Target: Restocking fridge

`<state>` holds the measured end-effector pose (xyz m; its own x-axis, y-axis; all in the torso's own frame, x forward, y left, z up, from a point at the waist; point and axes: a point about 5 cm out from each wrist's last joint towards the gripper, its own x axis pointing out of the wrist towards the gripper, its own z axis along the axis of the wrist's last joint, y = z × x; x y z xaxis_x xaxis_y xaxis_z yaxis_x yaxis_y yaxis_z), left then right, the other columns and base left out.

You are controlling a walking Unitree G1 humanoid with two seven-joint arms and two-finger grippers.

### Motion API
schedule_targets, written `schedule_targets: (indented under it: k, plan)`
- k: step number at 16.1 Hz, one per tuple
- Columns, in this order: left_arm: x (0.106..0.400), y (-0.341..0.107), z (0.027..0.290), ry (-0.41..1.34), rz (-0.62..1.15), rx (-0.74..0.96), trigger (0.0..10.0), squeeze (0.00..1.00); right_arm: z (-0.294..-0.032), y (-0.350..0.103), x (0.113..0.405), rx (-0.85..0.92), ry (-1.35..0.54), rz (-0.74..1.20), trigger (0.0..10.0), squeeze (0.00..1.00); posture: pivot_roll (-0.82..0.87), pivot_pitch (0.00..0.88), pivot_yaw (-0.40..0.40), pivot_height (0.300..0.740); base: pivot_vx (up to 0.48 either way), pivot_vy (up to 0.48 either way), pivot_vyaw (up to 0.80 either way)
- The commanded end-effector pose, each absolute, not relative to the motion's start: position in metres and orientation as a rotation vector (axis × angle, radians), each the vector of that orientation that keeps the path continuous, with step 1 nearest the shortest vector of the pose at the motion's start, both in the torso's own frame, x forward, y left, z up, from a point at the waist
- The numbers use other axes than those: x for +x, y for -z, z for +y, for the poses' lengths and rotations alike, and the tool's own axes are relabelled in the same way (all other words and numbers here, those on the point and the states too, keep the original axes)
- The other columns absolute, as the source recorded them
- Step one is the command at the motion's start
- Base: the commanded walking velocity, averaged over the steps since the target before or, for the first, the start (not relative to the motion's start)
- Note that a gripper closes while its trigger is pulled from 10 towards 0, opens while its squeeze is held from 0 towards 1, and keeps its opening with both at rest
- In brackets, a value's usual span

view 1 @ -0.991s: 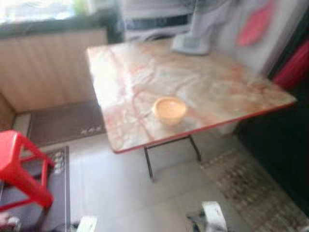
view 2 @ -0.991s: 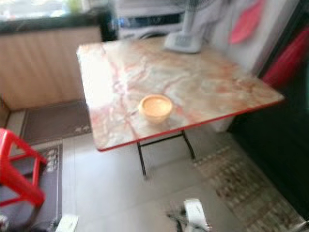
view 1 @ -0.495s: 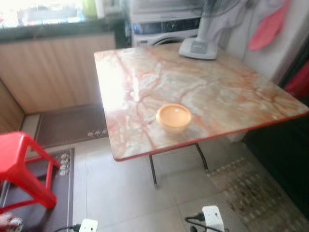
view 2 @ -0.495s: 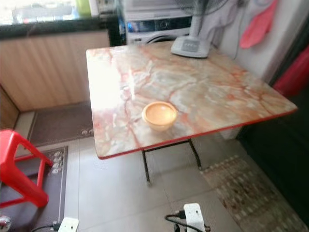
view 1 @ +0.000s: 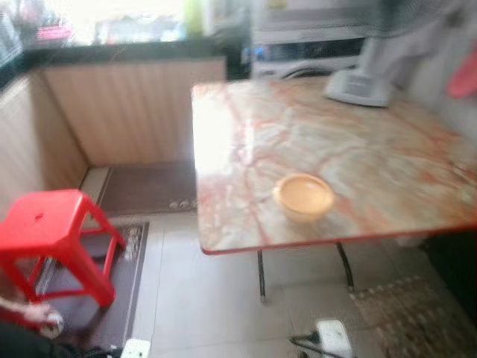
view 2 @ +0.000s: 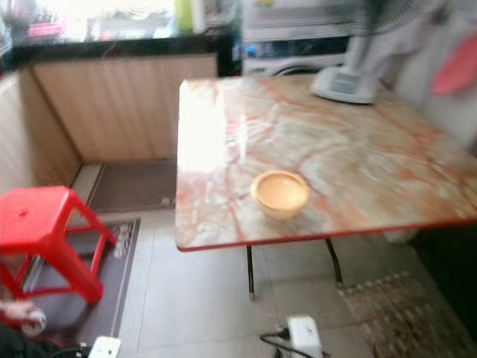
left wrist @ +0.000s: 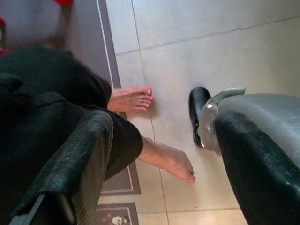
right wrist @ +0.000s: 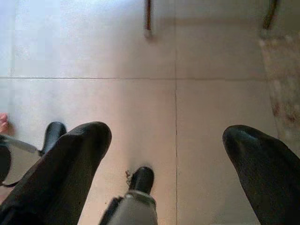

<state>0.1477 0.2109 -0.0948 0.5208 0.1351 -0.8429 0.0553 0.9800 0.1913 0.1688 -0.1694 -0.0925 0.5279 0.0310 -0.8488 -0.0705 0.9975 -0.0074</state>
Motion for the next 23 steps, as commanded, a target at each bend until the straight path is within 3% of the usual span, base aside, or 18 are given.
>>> schedule_targets:
  k: [1,9,17,20,23]
  plan:
    - [0.146,0.096,0.210,-0.039,1.033,0.213,10.0,0.00,-0.172,0.093,0.168,-0.047,-0.055,1.017,10.0,0.00,0.06,0.000,-0.015,0.740,0.259,0.000,0.00]
    - [0.147,0.096,0.208,-0.035,1.025,0.217,10.0,0.00,-0.173,0.093,0.167,-0.046,-0.058,1.021,10.0,0.00,0.06,0.000,-0.017,0.740,0.262,0.000,0.00]
    - [0.152,0.092,0.210,-0.059,0.974,0.251,10.0,0.00,-0.170,0.092,0.170,-0.048,-0.072,1.015,10.0,0.00,0.06,0.000,-0.015,0.740,0.000,0.000,0.00]
    - [0.159,0.085,0.224,-0.188,0.890,0.210,10.0,0.00,-0.172,0.092,0.169,-0.050,-0.073,1.017,10.0,0.00,0.06,0.000,-0.012,0.740,0.000,0.000,0.00]
    - [0.167,0.067,0.238,-0.279,0.659,0.244,10.0,0.00,-0.172,0.093,0.167,-0.050,-0.072,1.019,10.0,0.00,0.06,0.000,-0.005,0.740,0.000,0.000,0.00]
